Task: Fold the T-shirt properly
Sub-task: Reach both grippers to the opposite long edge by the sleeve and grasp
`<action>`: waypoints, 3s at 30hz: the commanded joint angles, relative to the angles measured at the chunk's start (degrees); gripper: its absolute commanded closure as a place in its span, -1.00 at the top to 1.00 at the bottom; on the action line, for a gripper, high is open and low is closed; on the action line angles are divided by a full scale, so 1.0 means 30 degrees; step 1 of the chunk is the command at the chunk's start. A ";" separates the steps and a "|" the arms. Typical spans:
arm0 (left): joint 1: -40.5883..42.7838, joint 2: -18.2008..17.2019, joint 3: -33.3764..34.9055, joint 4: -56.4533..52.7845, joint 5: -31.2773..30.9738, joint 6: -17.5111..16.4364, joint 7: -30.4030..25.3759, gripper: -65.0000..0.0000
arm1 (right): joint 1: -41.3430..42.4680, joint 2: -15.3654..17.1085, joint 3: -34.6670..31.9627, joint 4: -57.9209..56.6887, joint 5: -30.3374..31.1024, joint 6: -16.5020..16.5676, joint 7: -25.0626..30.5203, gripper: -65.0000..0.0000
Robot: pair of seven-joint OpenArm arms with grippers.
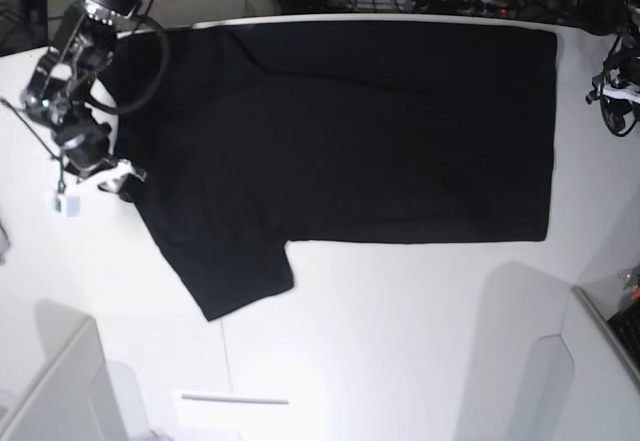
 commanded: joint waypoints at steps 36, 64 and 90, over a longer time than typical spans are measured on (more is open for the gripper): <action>-0.3187 -0.0667 0.1759 -0.3432 0.2079 0.0025 -0.0311 -0.13 | 1.4702 0.1197 -0.5133 -2.2800 -0.8360 0.0170 0.7607 0.00; -1.4117 -0.2367 0.6594 -1.3396 0.8145 0.0113 -0.0458 -0.11 | 1.4496 0.1197 -0.5250 -2.2800 -0.8360 0.0082 0.8281 -1.00; -1.7575 -0.1575 0.7825 -1.9022 0.8262 0.0113 -0.0516 -0.14 | 1.4555 0.1197 -0.5250 -2.2771 -0.8360 0.0141 0.8281 -1.00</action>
